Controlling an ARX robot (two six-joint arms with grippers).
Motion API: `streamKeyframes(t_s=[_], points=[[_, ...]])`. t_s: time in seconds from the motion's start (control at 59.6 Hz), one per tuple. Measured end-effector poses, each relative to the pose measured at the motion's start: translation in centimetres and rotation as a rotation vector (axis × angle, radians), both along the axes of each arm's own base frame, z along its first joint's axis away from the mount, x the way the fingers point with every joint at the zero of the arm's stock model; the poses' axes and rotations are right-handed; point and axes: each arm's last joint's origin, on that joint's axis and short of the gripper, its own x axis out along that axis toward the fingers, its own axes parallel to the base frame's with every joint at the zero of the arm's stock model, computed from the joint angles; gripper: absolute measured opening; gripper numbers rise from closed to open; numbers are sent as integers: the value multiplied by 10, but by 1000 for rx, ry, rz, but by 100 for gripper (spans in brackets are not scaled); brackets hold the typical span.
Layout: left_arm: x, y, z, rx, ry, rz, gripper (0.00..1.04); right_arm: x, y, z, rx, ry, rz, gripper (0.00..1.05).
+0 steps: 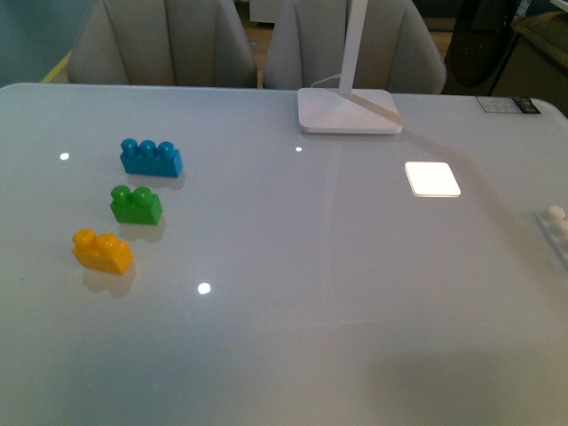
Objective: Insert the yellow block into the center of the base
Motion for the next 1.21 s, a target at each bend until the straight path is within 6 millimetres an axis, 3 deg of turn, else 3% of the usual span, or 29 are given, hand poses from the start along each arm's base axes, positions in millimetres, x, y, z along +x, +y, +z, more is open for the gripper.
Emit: streamKeyframes(t_s=[0.319, 0.453, 0.604, 0.789, 0.906, 1.024, 1.208], points=[[0, 0, 0, 0, 0, 0, 97, 0, 0, 0, 0, 0, 0, 96], [0, 0, 0, 0, 0, 0, 97, 8, -1, -7, 64, 329, -75, 96], [0, 0, 0, 0, 0, 0, 97, 27, -14, -5, 69, 343, -86, 96], [0, 0, 0, 0, 0, 0, 97, 62, -48, 0, 27, 307, -116, 96], [0, 0, 0, 0, 0, 0, 97, 95, -80, -3, -4, 317, -145, 96], [0, 0, 0, 0, 0, 0, 97, 134, -115, -19, -2, 380, -150, 96], [0, 0, 0, 0, 0, 0, 97, 178, -148, -50, 39, 477, -102, 96]])
